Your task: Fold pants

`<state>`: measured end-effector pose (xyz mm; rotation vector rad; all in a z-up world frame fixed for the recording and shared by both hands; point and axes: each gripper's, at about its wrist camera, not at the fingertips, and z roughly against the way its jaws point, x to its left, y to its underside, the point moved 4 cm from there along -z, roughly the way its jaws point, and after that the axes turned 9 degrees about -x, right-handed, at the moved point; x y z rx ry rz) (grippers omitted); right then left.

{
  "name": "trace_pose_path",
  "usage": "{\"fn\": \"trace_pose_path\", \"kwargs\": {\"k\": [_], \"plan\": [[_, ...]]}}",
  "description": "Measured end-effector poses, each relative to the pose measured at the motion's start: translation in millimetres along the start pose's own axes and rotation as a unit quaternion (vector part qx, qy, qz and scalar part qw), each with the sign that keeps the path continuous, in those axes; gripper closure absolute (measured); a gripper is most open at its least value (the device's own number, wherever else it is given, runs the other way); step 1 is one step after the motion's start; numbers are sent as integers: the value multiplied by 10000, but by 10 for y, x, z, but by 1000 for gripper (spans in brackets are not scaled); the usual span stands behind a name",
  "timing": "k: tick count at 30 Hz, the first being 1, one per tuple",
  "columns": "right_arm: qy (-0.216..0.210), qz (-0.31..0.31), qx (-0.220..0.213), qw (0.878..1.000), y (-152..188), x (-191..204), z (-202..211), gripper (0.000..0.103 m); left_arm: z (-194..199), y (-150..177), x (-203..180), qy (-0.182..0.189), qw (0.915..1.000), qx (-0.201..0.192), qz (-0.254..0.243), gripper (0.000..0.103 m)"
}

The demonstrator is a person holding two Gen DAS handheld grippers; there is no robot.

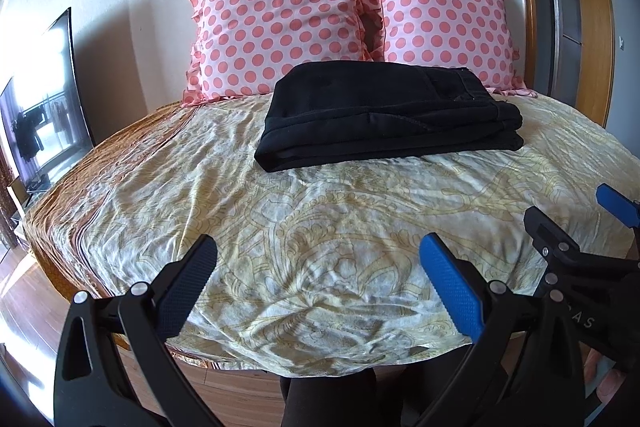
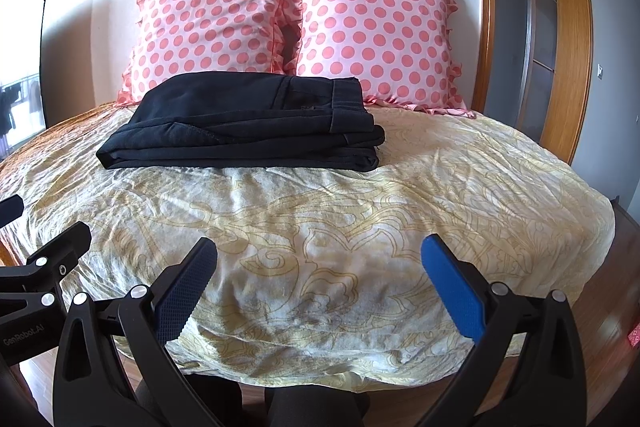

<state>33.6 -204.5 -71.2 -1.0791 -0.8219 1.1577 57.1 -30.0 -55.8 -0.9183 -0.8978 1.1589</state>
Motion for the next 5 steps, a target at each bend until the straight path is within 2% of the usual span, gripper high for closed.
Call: {"fn": "trace_pose_path", "kwargs": {"k": [5], "plan": [[-1, -2, 6, 10000, 1, -5, 0, 1, -15, 2, -1, 54, 10000, 35, 1, 2]]}}
